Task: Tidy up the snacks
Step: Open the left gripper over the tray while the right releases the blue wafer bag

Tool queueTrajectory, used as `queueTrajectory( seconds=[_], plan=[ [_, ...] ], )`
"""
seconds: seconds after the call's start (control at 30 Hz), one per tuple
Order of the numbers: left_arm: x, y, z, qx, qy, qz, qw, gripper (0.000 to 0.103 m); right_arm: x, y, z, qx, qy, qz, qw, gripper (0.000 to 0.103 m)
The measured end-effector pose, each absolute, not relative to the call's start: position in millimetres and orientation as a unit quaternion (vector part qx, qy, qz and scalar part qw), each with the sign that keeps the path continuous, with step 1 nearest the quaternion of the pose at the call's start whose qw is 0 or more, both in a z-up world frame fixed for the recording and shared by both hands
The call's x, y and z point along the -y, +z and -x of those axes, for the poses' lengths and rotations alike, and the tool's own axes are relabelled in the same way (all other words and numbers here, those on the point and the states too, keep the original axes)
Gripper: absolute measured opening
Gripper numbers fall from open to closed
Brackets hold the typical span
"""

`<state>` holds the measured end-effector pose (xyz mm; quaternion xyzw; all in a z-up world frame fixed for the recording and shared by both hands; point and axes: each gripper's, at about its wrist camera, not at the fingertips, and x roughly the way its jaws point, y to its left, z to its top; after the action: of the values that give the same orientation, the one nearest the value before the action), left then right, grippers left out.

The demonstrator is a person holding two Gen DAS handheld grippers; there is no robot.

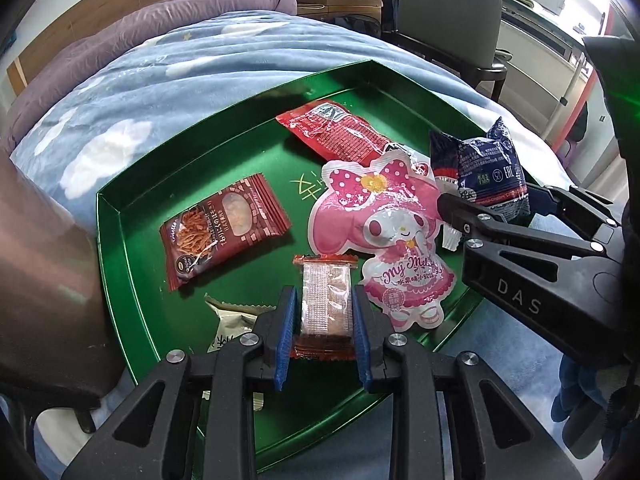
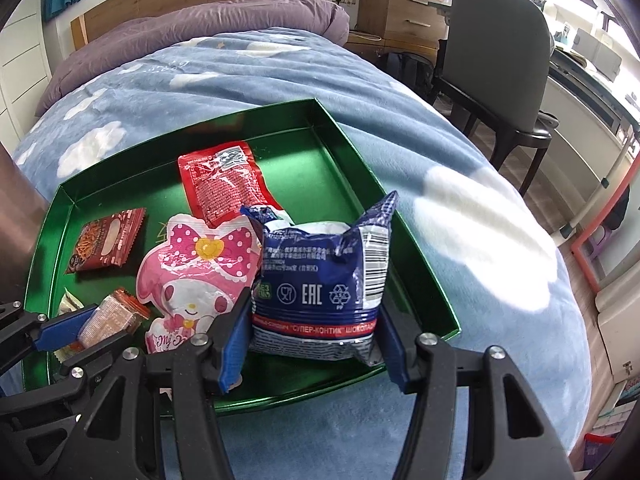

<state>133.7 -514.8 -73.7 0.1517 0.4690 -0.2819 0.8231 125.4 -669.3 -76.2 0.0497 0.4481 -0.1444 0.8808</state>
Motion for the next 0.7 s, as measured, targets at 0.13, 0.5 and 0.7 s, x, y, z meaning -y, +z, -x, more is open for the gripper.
queueTrajectory(
  seconds=[0.13,0.5,0.7],
  plan=[
    [515,-74,-135,-0.471,-0.281,-0.150,0.823,0.024,669,-77,-126,-0.452,-0.143,-0.047,0.879,0.083],
    [514,-67,-138,-0.463,-0.272,-0.163,0.828,0.042,668,-71,-126,-0.459,-0.146,-0.040,0.875,0.093],
    [511,-57,-137,-0.454,-0.269,-0.164,0.833,0.051,671,-62,-120,-0.458,-0.150,-0.043,0.875,0.099]
  ],
)
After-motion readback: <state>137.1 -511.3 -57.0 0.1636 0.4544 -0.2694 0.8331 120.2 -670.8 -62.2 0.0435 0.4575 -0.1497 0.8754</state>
